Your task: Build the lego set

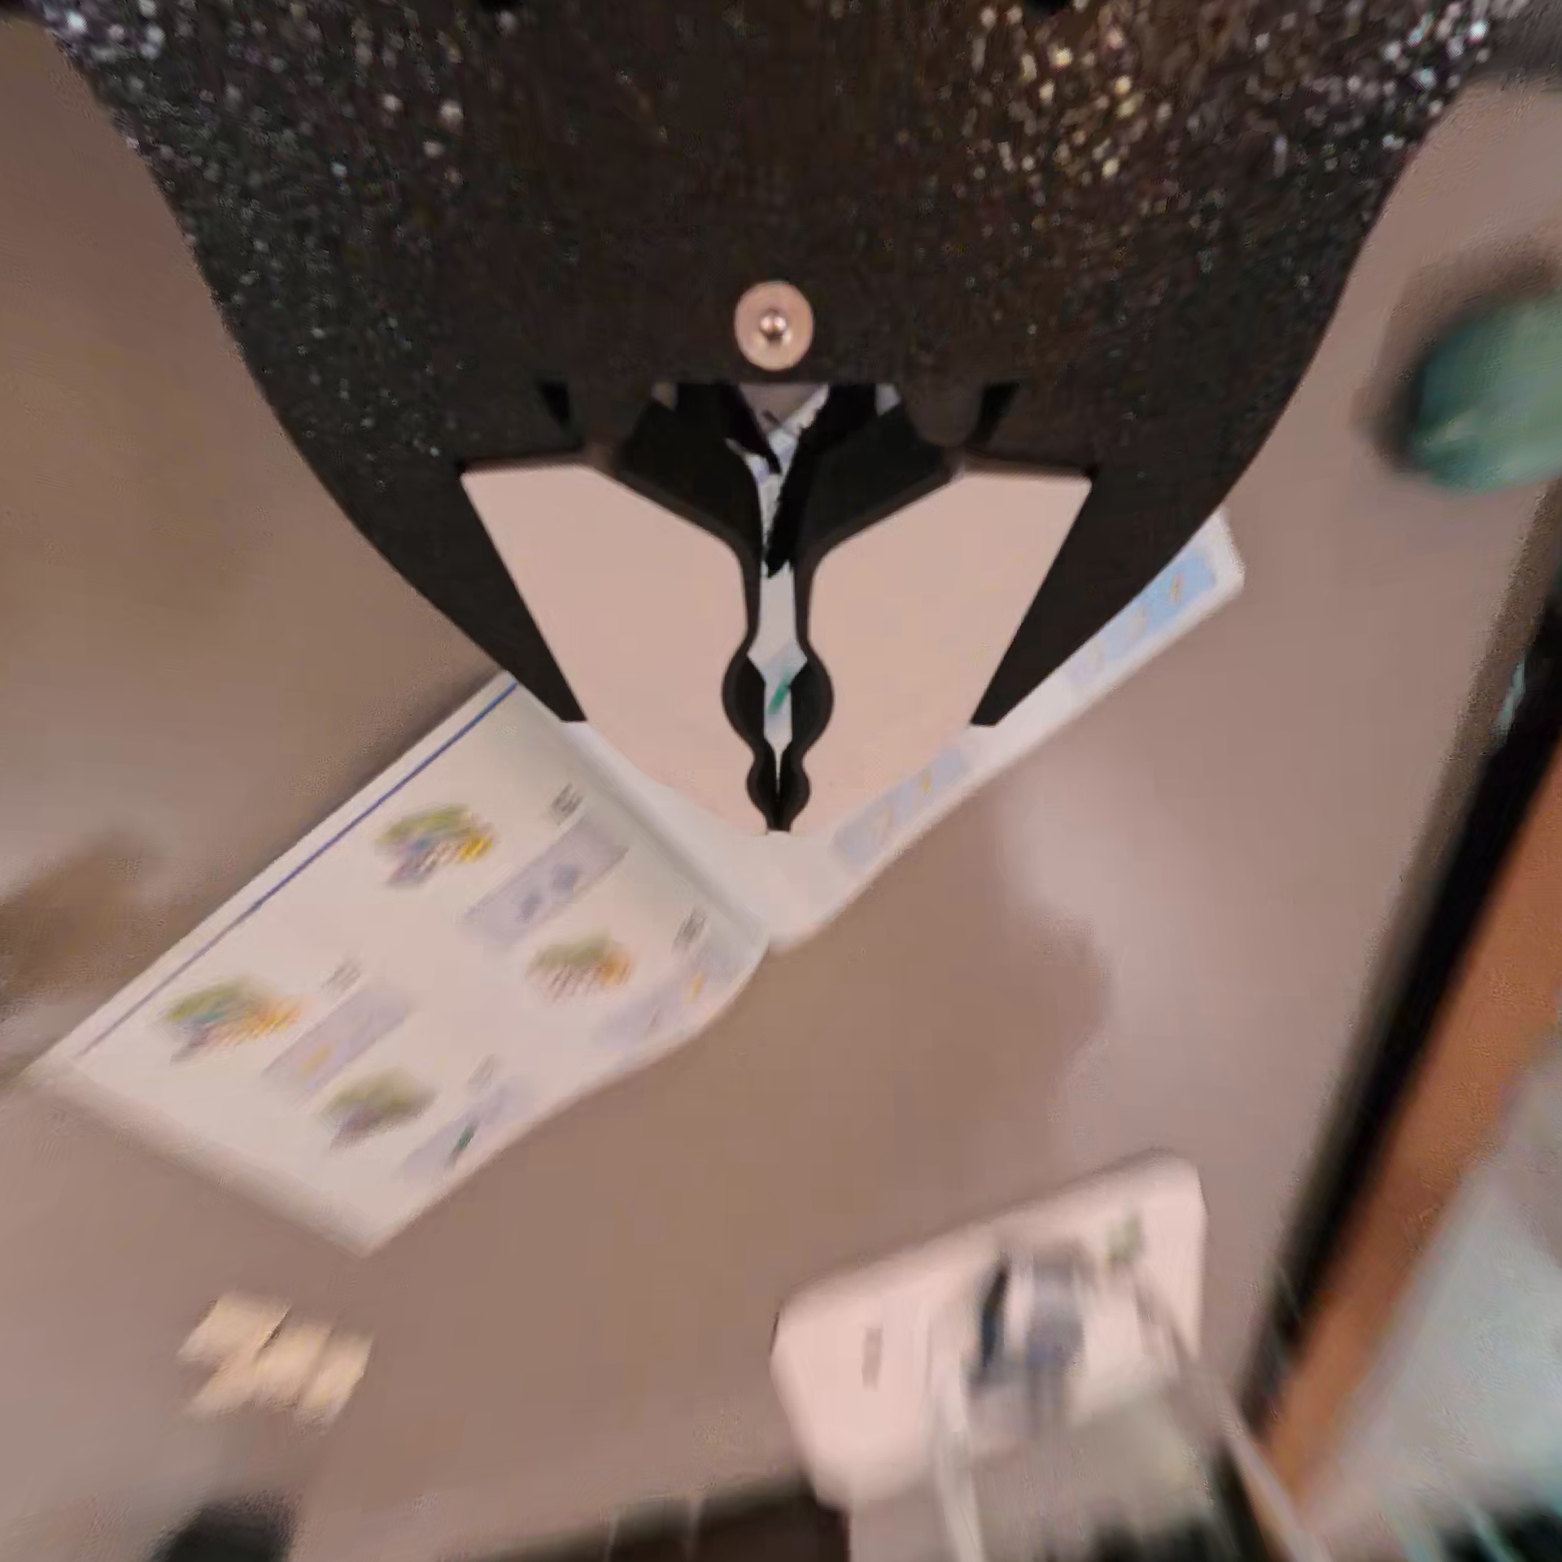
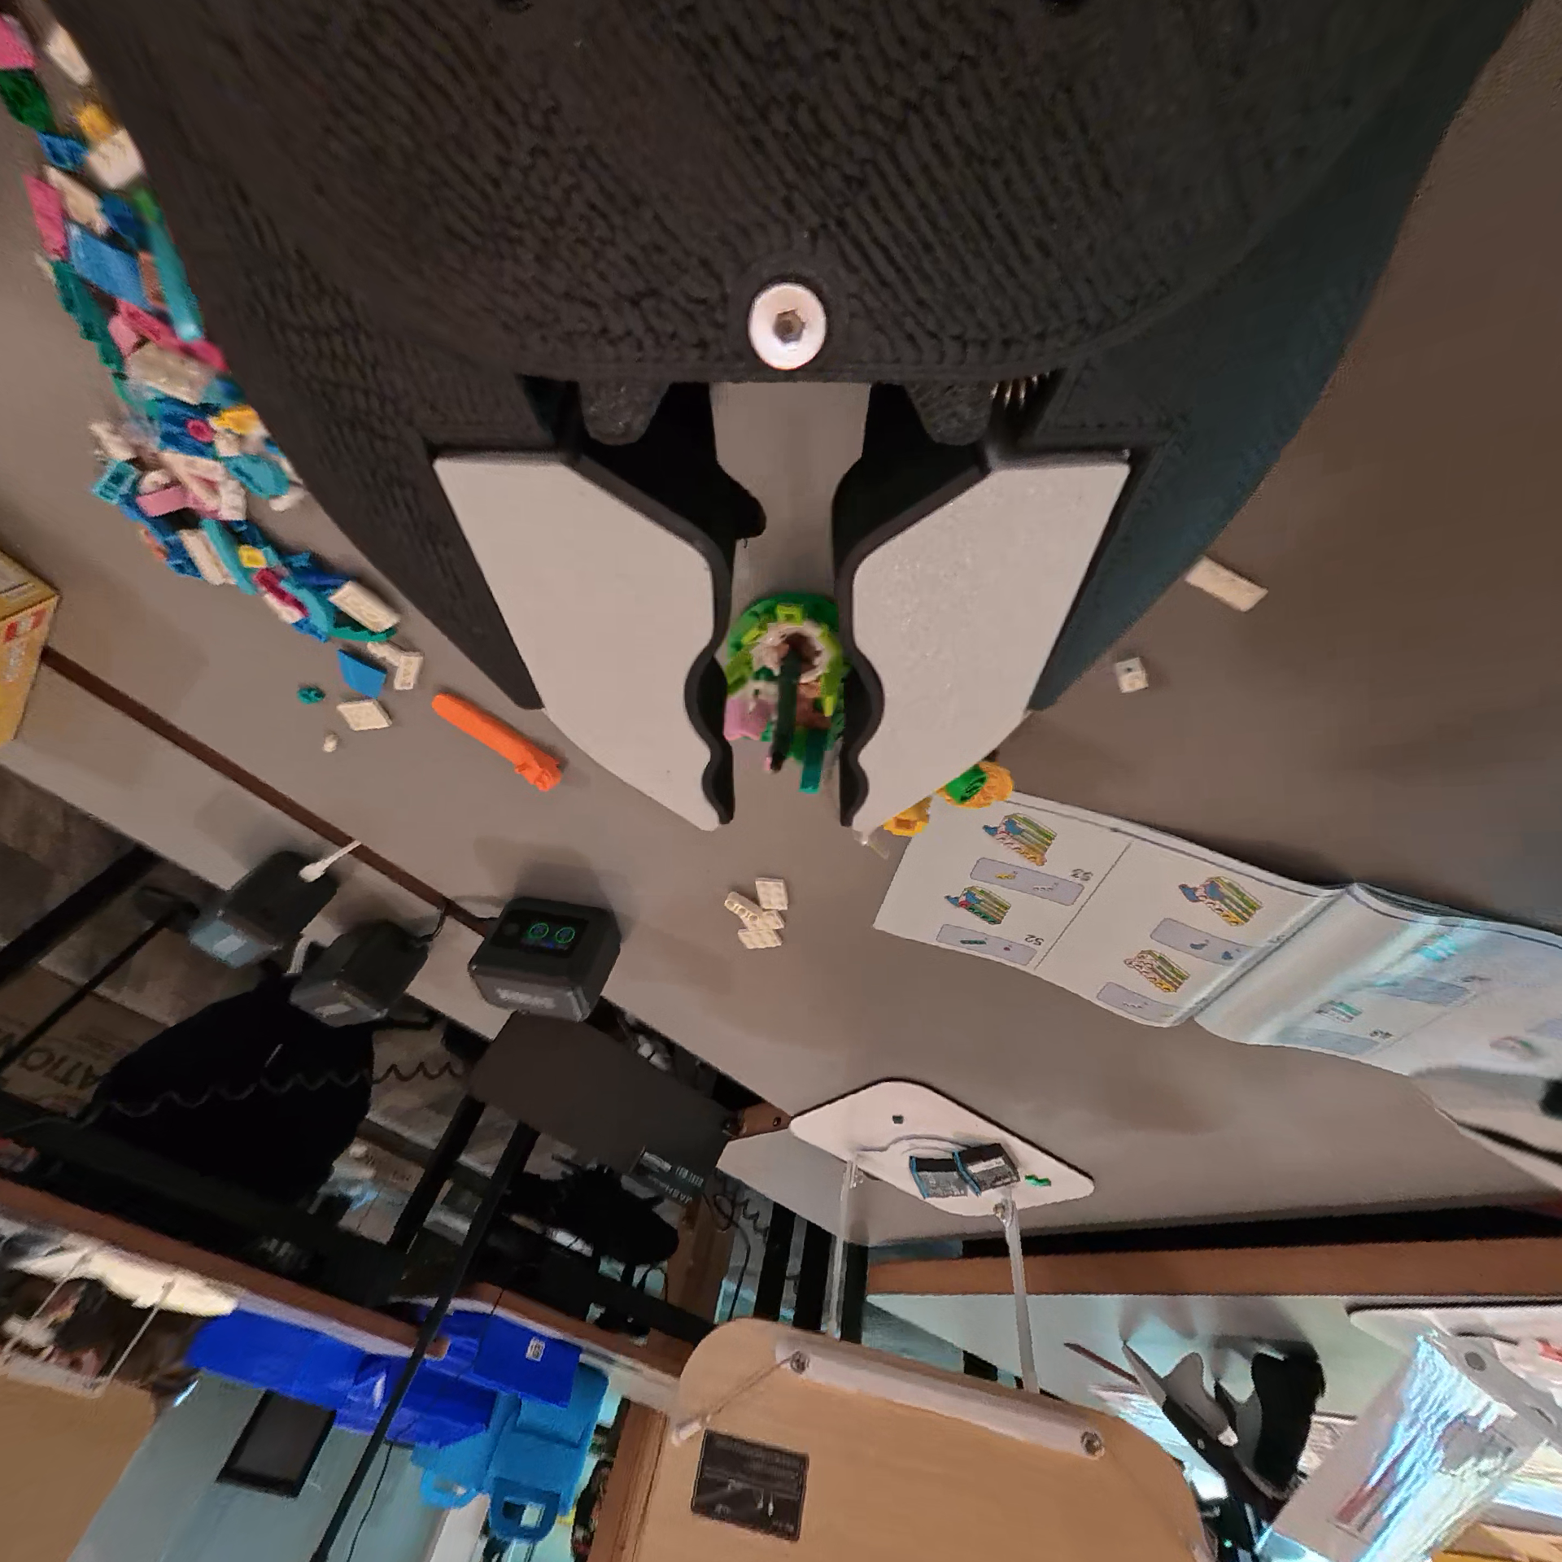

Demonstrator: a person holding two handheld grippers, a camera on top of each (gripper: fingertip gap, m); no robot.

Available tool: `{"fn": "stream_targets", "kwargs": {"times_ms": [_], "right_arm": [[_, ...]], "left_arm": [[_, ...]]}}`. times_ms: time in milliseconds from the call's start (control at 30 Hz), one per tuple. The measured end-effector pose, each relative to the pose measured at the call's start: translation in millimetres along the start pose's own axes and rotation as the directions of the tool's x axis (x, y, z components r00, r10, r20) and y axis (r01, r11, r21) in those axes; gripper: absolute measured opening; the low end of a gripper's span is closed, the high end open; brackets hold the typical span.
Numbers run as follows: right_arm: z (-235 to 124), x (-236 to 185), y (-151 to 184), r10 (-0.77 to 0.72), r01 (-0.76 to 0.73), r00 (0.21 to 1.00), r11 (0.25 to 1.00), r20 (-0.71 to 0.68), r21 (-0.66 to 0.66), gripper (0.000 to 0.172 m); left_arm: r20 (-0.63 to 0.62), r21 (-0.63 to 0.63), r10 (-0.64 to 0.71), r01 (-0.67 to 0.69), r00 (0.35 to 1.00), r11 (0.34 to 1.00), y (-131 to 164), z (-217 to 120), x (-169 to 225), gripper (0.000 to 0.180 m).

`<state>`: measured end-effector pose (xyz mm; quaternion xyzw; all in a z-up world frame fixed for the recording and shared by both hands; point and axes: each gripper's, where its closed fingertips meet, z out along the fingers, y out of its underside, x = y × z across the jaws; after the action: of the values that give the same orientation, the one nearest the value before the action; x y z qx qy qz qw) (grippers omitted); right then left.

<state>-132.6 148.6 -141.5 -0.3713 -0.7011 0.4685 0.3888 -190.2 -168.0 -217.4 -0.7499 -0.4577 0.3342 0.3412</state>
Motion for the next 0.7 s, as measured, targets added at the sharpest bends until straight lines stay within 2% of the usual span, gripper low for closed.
{"fn": "stream_targets", "kwargs": {"times_ms": [33, 67, 133, 233, 400, 500, 600, 700], "right_arm": [[0, 4, -1, -0.026, 0.027, 0.999, 0.999, -0.033, 0.025, 0.021], [0, 10, -3, -0.051, 0.055, 0.995, 0.997, -0.081, 0.057, 0.02], [0, 20, -5, -0.076, 0.098, 0.982, 0.988, -0.172, 0.12, 0.018], [-1, 28, 3, -0.055, 0.107, 0.956, 0.98, -0.287, 0.17, 0.014], [-8, 28, 33, -0.082, 0.172, 0.889, 0.972, -0.451, 0.16, 0.006], [-10, 19, 39, -0.145, 0.242, 0.859, 0.96, -0.492, 0.139, 0.002], [-12, 10, 35, -0.214, 0.344, 0.814, 0.927, -0.54, 0.151, 0.0], [-8, 5, 37, -0.315, 0.438, 0.764, 0.894, -0.563, 0.093, 0.0]], "left_arm": [[-0.021, 0.14, 0.021, -0.018, 1.0, 0.99, -21, -6, 12, 0.0], [-0.059, 0.255, 0.052, -0.035, 0.997, 0.966, -37, -12, 28, 0.0], [-0.057, 0.402, 0.08, -0.051, 0.995, 0.914, -56, -19, 47, 0.0], [-0.04, 0.506, 0.109, -0.074, 0.993, 0.859, -65, -15, 71, 0.0], [0.017, 0.577, 0.166, -0.145, 0.986, 0.804, -69, -4, 89, 0.0], [-0.038, 0.619, 0.157, -0.1, 0.987, 0.779, -68, -4, 96, 0.0], [-0.137, 0.617, 0.195, -0.071, 0.971, 0.784, -65, -1, 109, 0.0], [-0.151, 0.619, 0.236, -0.095, 0.96, 0.78, -64, 0, 116, 0.0]]}}
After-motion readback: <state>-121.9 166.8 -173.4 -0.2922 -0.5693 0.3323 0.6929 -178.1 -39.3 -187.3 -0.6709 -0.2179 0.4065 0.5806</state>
